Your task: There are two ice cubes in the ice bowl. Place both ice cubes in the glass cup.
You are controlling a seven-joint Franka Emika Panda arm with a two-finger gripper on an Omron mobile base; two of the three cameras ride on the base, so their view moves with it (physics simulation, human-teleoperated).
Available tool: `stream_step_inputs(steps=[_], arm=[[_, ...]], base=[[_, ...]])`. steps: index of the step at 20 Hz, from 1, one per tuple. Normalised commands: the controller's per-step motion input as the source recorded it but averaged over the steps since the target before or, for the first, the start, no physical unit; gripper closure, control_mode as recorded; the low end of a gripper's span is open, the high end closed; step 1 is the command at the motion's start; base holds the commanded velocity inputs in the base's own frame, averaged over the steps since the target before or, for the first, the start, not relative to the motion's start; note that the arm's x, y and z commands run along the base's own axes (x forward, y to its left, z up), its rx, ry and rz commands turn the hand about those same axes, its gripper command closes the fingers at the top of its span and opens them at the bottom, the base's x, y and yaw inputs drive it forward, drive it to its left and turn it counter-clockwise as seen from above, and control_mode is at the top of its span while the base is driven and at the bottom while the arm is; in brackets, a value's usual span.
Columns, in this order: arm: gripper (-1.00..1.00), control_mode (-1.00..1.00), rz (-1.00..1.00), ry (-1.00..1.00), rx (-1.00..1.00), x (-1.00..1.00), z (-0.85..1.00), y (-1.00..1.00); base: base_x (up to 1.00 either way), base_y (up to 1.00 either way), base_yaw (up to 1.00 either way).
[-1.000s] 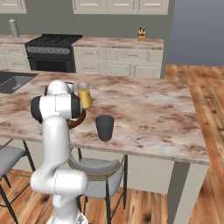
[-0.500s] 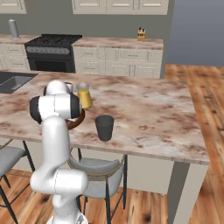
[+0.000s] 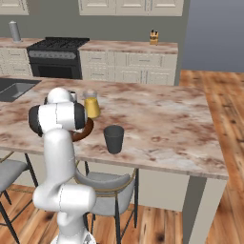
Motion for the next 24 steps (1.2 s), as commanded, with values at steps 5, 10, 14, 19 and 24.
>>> stream_step_inputs(steps=[5, 10, 14, 19, 24], arm=[[-1.0, -1.0, 0.0, 0.0, 0.0, 0.22, 0.0, 0.0], [-1.0, -1.0, 0.0, 0.0, 0.0, 0.14, 0.0, 0.0], [-1.0, -1.0, 0.0, 0.0, 0.0, 0.0, 0.0, 0.0], [-1.0, -1.0, 0.0, 0.0, 0.0, 0.0, 0.0, 0.0], [-1.0, -1.0, 0.0, 0.0, 0.0, 0.17, 0.0, 0.0]], base=[[0.0, 0.0, 0.0], [0.0, 0.0, 0.0], [0.0, 0.0, 0.0], [0.0, 0.0, 0.0], [0.0, 0.0, 0.0]])
